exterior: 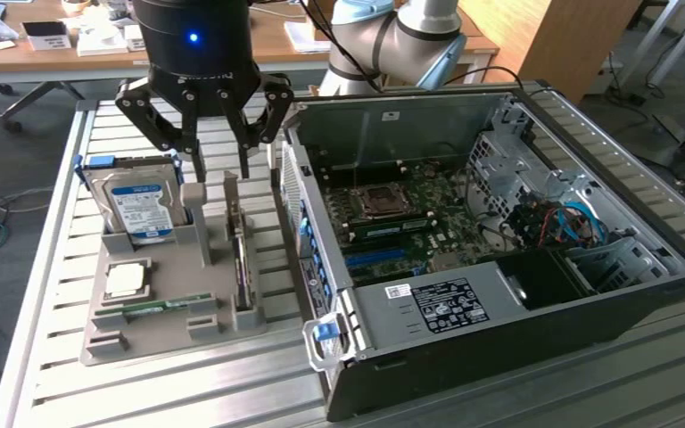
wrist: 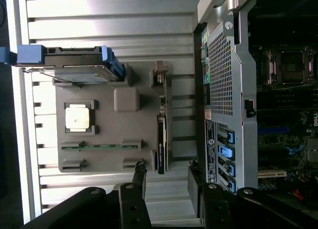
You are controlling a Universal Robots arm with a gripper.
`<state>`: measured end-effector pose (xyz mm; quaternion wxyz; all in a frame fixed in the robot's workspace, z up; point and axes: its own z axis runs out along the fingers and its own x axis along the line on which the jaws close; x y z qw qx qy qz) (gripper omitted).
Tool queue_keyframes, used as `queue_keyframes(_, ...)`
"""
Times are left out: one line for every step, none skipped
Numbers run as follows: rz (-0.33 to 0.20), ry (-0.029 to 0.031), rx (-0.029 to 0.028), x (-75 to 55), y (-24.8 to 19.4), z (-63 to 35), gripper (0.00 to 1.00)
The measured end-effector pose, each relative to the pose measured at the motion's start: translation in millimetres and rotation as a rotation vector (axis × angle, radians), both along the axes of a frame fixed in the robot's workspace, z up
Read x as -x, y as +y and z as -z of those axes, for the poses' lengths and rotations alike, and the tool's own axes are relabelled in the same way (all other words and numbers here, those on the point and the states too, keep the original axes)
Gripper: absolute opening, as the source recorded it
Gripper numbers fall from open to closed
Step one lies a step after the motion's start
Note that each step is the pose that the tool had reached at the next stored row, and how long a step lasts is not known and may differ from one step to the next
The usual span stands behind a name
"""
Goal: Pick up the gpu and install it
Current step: 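Pick up the gpu and move the gpu toward the slot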
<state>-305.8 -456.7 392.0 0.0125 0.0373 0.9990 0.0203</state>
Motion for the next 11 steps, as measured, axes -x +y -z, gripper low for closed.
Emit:
queue_keyframes(0.000, 0.0001, 0.0001, 0.0, 0.0, 0.1, 0.47)
queue_keyframes(0.000, 0.0000, 0.0000, 0.0, 0.0, 0.4, 0.47)
queue_keyframes(0.000, 0.0000, 0.0000, 0.0, 0.0, 0.9, 0.47)
queue_keyframes(0.000, -0.0001, 0.0000, 0.0, 0.0, 1.4, 0.47)
queue_keyframes(0.000, 0.0000, 0.0000, 0.0, 0.0, 1.9, 0.47)
queue_keyframes(0.000, -0.0001, 0.0000, 0.0, 0.0, 2.4, 0.47)
queue_keyframes(0.000, 0.0000, 0.0000, 0.0, 0.0, 2.9, 0.47)
queue_keyframes(0.000, 0.0000, 0.0001, 0.0, 0.0, 3.3, 0.47)
queue_keyframes(0.000, 0.0000, 0.0000, 0.0, 0.0, 3.9, 0.47)
queue_keyframes(0.000, -0.0003, 0.0000, 0.0, 0.0, 4.6, 0.47)
queue_keyframes(0.000, -0.0003, 0.0000, 0.0, 0.0, 5.3, 0.47)
